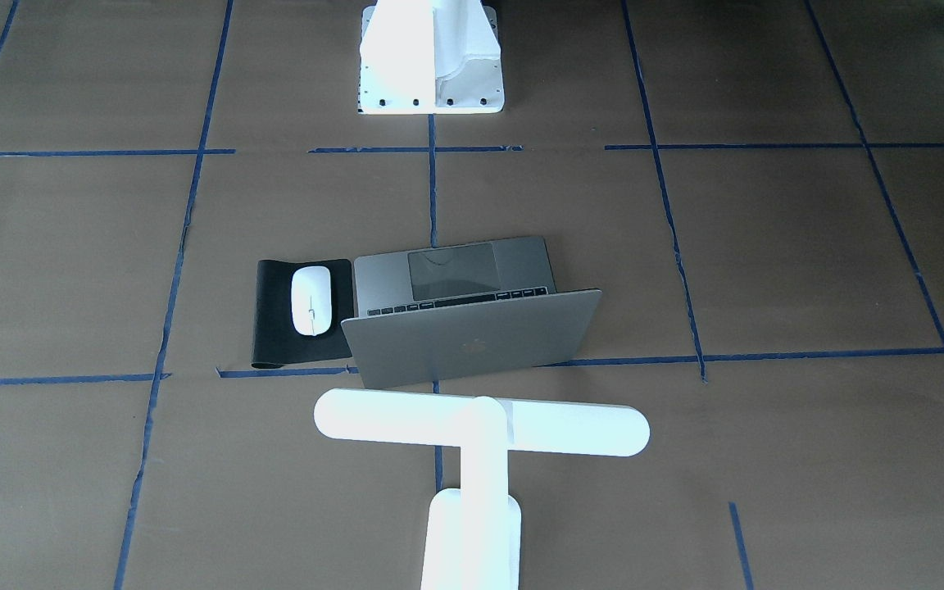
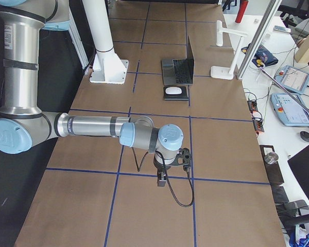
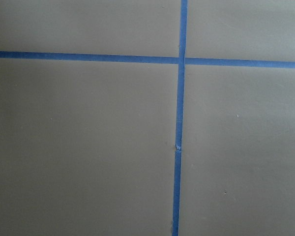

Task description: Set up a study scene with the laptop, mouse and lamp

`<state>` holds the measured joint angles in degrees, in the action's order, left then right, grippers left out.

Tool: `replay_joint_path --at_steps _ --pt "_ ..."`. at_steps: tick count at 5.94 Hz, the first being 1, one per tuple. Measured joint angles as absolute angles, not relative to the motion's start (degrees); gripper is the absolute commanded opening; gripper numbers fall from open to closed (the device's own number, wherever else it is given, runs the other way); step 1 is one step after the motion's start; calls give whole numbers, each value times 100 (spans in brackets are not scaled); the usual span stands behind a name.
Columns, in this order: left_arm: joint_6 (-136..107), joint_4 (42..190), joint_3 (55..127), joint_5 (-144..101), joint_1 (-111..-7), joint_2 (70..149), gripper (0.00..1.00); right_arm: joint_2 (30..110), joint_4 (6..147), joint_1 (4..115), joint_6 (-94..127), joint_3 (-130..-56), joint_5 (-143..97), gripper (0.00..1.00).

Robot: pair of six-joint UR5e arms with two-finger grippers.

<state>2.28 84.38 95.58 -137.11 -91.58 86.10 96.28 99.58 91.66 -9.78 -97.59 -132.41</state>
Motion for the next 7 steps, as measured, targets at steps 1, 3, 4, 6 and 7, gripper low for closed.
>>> replay_joint_path --at_steps 1,3,4,6,7 --pt "220 8438 9561 -13711 -9158 8615 100 9632 9958 9171 -974 -9756 -13247 100" --pt "205 8438 9579 -13711 -9158 8631 100 9633 9958 9185 -947 -9756 -13253 100" --pt "203 8438 9594 -13711 -9158 8636 100 9631 9958 9189 -934 -9756 -13254 100" --pt "196 8437 9612 -13711 -9158 8639 100 9615 9958 9193 -909 -9757 -13254 100" --pt "194 8437 9615 -13711 -9158 8640 100 9606 9958 9193 -904 -9769 -13254 100"
